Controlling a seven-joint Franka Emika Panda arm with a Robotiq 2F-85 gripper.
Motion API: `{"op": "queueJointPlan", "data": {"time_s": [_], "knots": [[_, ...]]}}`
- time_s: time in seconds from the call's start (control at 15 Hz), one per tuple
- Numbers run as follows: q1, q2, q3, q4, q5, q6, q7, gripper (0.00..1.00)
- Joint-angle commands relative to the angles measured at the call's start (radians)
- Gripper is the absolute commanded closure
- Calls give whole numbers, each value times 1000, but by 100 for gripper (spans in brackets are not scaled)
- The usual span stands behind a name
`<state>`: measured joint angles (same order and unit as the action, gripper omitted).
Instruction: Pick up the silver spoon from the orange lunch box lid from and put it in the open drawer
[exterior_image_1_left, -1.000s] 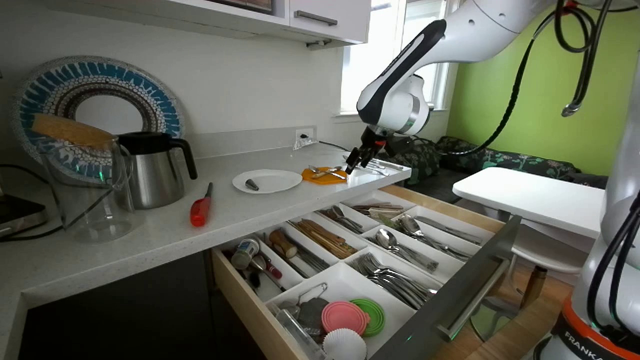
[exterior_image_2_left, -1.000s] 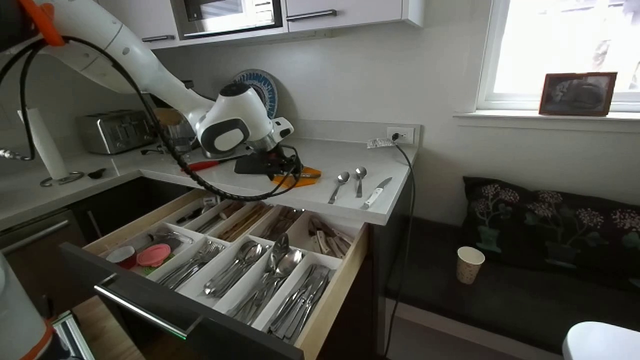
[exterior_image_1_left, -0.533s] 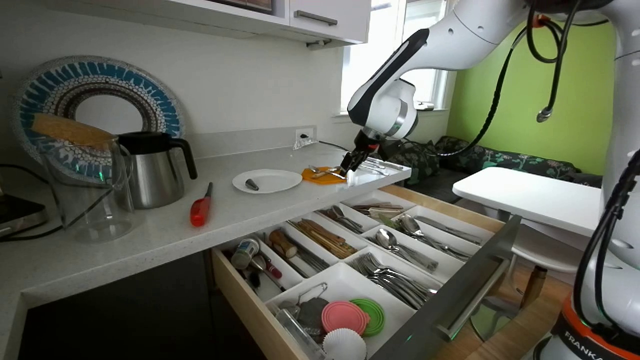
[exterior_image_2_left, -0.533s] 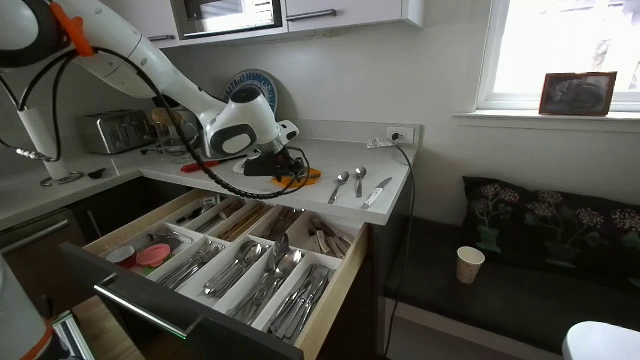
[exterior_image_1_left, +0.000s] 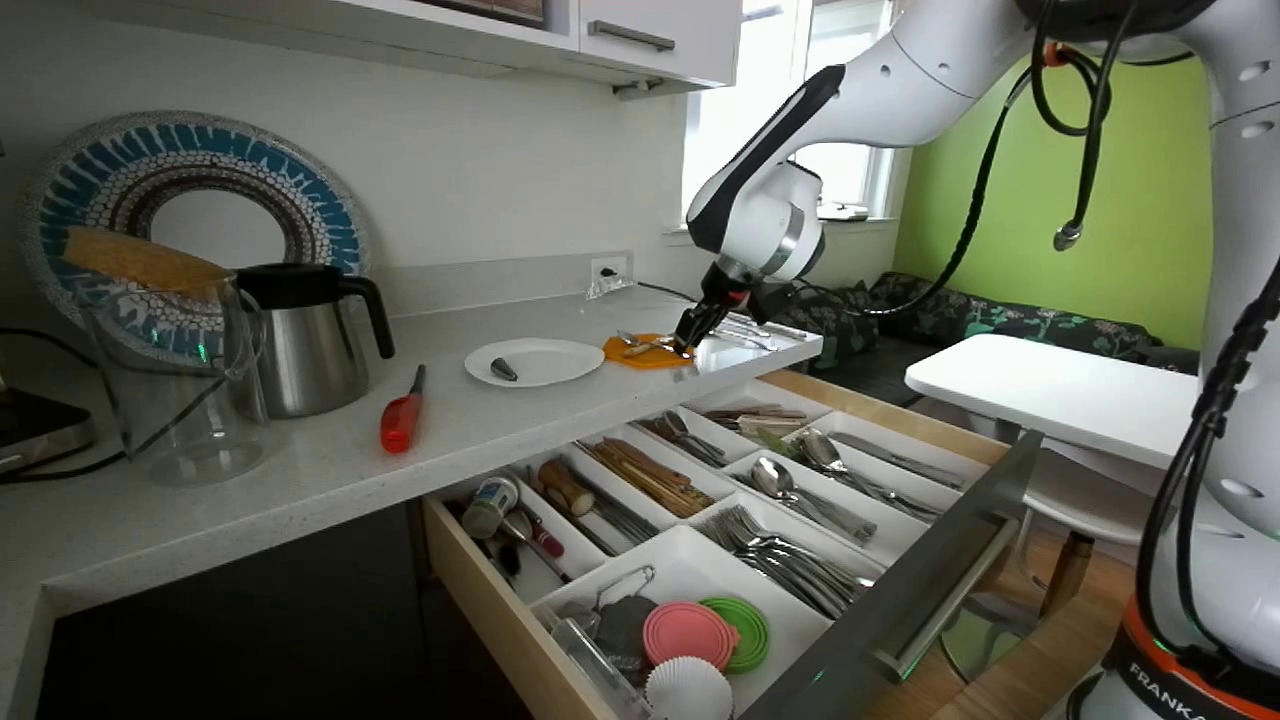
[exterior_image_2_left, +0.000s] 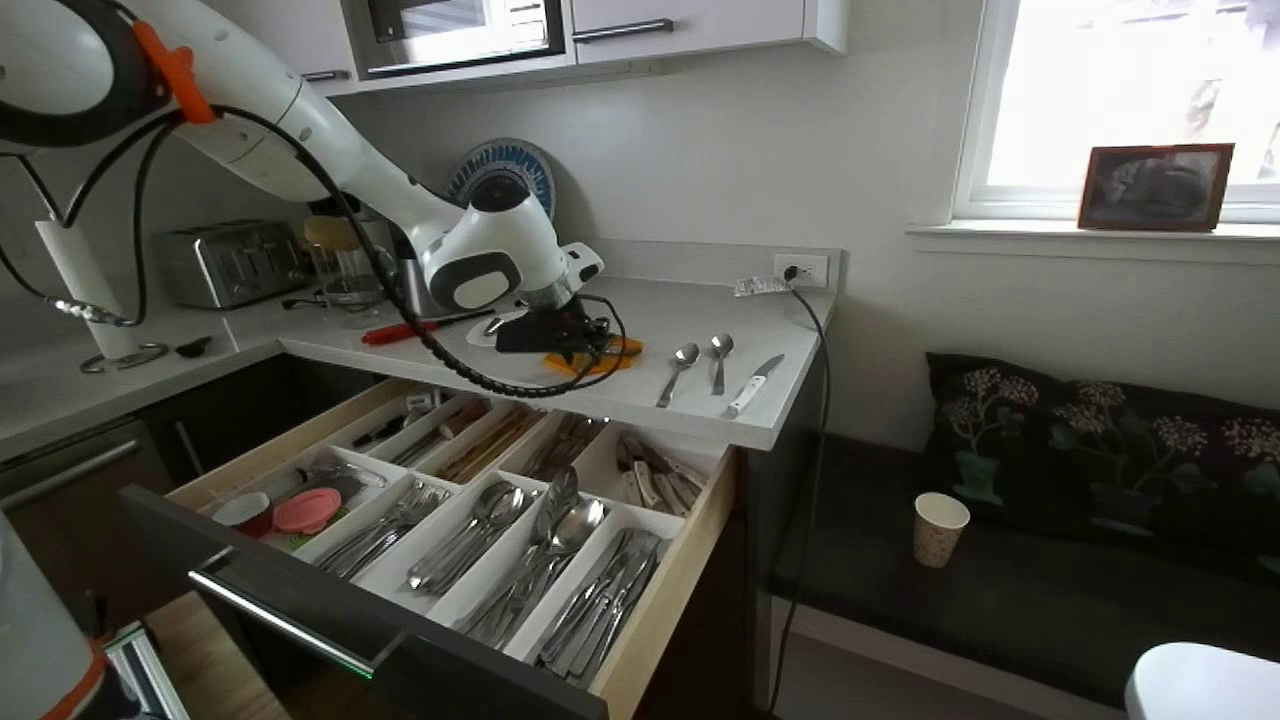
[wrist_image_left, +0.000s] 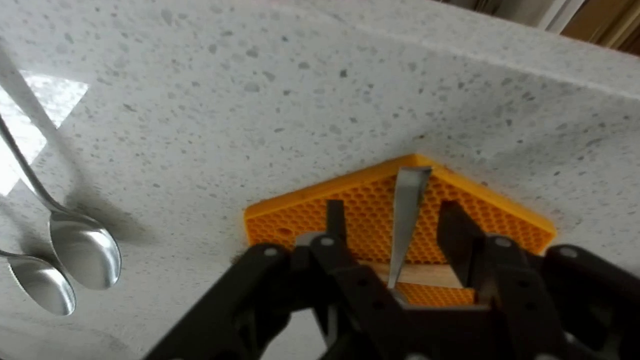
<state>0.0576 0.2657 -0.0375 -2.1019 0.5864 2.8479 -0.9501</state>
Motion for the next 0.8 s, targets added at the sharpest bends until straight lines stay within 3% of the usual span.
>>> {"op": "queueJointPlan", "data": {"time_s": [0.0, 0.53, 0.67, 0.73], "knots": [[-22, 25, 29, 24, 51, 8, -48, 48], [-30, 46, 46, 35, 81, 10, -78, 55], [-33, 49, 46, 36, 82, 11, -81, 64], [-34, 49, 46, 36, 80, 10, -82, 77]]}}
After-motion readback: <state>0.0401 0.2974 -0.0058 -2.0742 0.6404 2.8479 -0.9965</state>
